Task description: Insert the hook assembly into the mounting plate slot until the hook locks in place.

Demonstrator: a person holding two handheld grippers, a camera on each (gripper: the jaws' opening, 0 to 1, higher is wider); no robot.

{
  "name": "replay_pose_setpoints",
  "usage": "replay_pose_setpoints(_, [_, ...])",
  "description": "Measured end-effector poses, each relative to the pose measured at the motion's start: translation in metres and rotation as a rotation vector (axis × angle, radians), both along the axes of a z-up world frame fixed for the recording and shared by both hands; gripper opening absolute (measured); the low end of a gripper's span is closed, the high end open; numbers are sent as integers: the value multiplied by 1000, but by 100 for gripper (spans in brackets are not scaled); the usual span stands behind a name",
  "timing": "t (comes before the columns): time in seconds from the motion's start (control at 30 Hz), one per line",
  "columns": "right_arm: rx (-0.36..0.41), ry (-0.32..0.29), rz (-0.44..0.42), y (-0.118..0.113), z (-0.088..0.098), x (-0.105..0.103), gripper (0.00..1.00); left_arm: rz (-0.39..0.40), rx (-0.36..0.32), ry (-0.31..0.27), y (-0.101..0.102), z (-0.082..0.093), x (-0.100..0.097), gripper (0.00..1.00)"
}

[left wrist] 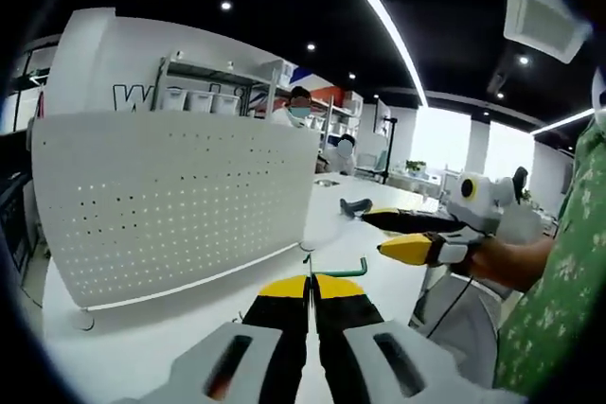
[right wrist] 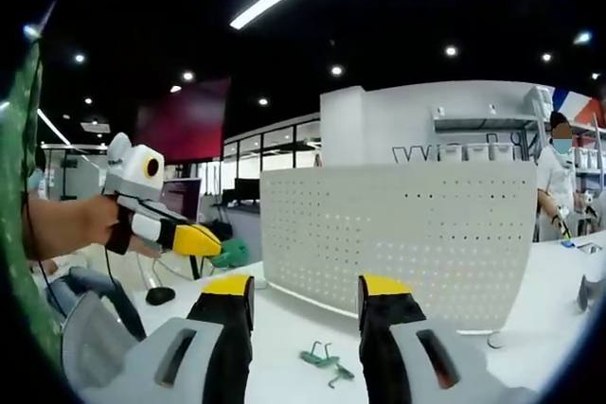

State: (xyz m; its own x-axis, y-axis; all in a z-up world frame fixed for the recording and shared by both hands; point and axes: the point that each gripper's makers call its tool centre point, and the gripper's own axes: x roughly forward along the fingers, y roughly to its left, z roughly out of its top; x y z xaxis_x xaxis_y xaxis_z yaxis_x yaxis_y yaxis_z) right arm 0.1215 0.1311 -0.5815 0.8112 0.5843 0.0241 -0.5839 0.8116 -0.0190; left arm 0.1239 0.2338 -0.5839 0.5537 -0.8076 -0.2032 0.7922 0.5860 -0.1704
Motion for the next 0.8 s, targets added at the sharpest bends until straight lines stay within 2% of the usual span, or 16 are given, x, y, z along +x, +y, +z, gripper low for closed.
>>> replay_pose_setpoints(0.13, [4, -11, 33, 7, 4, -4, 41, -10, -25, -2, -2, 7, -3, 2])
replay_pose_setpoints(0.2, [7, -12, 53, 11, 6, -8, 37, -5, -85, 15, -4, 14, -3, 2])
replay_pose_setpoints(0.23, [7, -12, 65, 13, 7, -10, 36, -1, -93, 15, -4, 15, -3, 2])
replay_pose_setpoints(0.5, [18, 1, 123, 26, 7, -18, 25, 42, -97, 2, -3, 16, 4, 2])
replay_pose_setpoints(0.8, [33, 11, 181, 40, 11, -27, 17, 32, -81, -11, -15, 13, 1, 2])
